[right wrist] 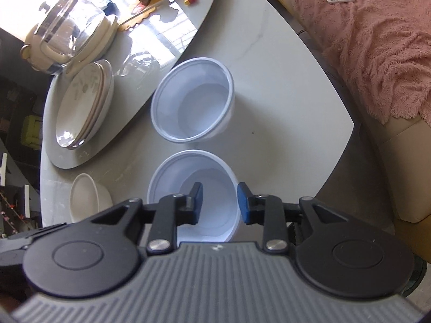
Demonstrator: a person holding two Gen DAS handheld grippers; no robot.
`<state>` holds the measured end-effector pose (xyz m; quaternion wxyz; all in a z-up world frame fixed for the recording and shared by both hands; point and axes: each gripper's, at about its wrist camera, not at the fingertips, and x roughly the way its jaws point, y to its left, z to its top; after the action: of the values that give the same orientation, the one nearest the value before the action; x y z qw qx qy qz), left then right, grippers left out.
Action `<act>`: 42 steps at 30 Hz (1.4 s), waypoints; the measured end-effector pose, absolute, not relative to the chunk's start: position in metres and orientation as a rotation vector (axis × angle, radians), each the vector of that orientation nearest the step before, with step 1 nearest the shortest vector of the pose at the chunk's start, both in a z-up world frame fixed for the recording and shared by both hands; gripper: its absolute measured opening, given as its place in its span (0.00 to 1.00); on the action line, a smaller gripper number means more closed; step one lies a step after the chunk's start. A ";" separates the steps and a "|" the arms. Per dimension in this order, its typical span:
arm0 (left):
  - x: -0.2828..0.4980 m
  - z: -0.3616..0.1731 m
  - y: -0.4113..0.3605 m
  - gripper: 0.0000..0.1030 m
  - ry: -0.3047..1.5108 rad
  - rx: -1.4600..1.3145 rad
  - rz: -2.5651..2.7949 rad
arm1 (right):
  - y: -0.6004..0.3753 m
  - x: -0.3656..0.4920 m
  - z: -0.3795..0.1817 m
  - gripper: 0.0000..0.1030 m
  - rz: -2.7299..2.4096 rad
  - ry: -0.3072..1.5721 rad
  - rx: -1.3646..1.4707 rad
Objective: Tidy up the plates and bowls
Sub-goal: 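Reach both grippers to a white plastic bowl and close on its rim, then lift the plastic bowl with both grippers and carry it over the ceramic bowl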
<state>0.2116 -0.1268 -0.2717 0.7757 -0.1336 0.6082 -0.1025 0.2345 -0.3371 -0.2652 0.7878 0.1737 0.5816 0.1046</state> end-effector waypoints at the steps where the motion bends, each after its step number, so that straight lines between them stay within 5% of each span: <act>1: 0.215 -0.276 -0.126 0.55 1.332 -0.295 -0.225 | -0.339 0.236 -0.268 0.31 0.222 1.264 0.388; 9: 0.226 -0.300 -0.130 0.52 1.363 -0.345 -0.250 | -0.346 0.240 -0.284 0.31 0.214 1.310 0.460; 18: 0.235 -0.322 -0.121 0.38 1.392 -0.492 -0.220 | -0.339 0.243 -0.289 0.29 0.235 1.331 0.421; 28: 0.240 -0.326 -0.130 0.12 1.427 -0.376 -0.220 | -0.330 0.242 -0.293 0.13 0.203 1.330 0.377; 42: 0.231 -0.318 -0.117 0.09 1.388 -0.434 -0.205 | -0.327 0.230 -0.276 0.09 0.241 1.269 0.355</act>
<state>0.2310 -0.1171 -0.3177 0.7422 -0.1978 0.6335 -0.0933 0.2302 -0.3268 -0.2755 0.7839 0.1646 0.5881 0.1116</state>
